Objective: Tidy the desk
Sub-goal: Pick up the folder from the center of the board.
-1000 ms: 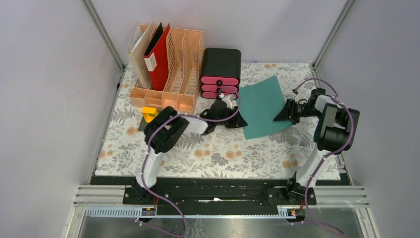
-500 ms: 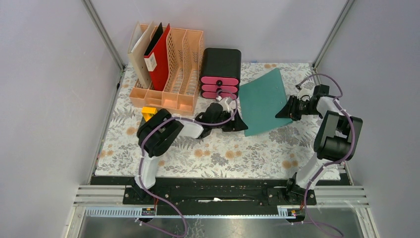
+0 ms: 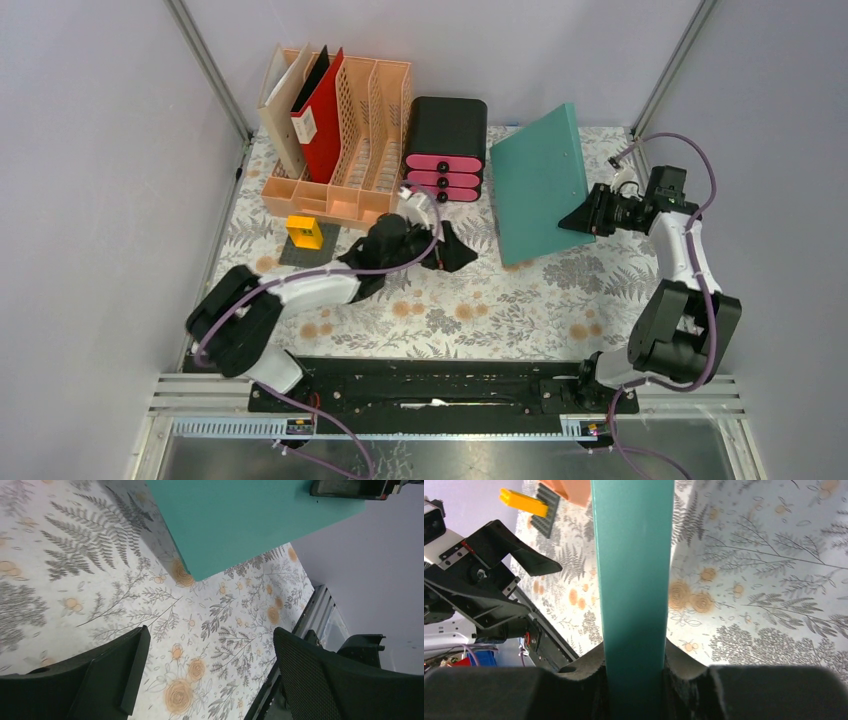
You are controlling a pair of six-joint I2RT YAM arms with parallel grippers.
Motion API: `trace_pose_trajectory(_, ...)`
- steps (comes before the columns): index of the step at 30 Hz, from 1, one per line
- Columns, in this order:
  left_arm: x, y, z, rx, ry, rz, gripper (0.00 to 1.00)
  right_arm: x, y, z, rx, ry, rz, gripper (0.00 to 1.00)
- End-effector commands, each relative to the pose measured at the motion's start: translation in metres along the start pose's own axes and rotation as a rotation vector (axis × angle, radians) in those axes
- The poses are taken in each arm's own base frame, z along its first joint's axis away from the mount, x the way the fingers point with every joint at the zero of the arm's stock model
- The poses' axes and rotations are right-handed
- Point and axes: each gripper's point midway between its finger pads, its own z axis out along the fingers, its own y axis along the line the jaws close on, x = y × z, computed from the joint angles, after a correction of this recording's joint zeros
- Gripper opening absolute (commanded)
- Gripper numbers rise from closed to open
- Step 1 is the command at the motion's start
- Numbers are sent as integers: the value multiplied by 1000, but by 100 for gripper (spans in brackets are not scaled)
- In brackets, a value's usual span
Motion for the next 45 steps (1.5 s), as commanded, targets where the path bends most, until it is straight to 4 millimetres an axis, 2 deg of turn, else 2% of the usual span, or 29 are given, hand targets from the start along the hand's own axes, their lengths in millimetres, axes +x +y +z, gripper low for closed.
trace_pose_trajectory(1,-36,3,-38,14,-197,62,99,-6,48,-15,-157,-73,-125,0)
trace_pose_trajectory(5,-47,2,-74,134,-247,-40,99,1,66,-22,-211,-103,-195,0)
trace_pose_trajectory(10,-52,-15,-94,170,-263,-110,97,2,81,-29,-233,-137,-262,0)
trace_pose_trajectory(19,-91,-71,-102,284,-428,-206,99,-1,95,-42,-181,-190,-373,0)
trace_pose_trajectory(25,-116,-115,-87,372,-430,-258,99,-6,105,-52,-127,-242,-462,0)
trace_pose_trajectory(28,-125,-140,-74,388,-418,-260,99,-6,107,-52,-115,-247,-485,0)
trace_pose_trajectory(34,-144,-173,-46,347,-434,-262,99,-6,106,-49,-53,-245,-533,0)
trace_pose_trajectory(40,-149,-178,-7,169,-408,-288,99,-9,101,-45,52,-244,-609,0)
trace_pose_trajectory(45,-158,-173,1,51,-448,-311,99,-13,101,-42,136,-250,-681,0)
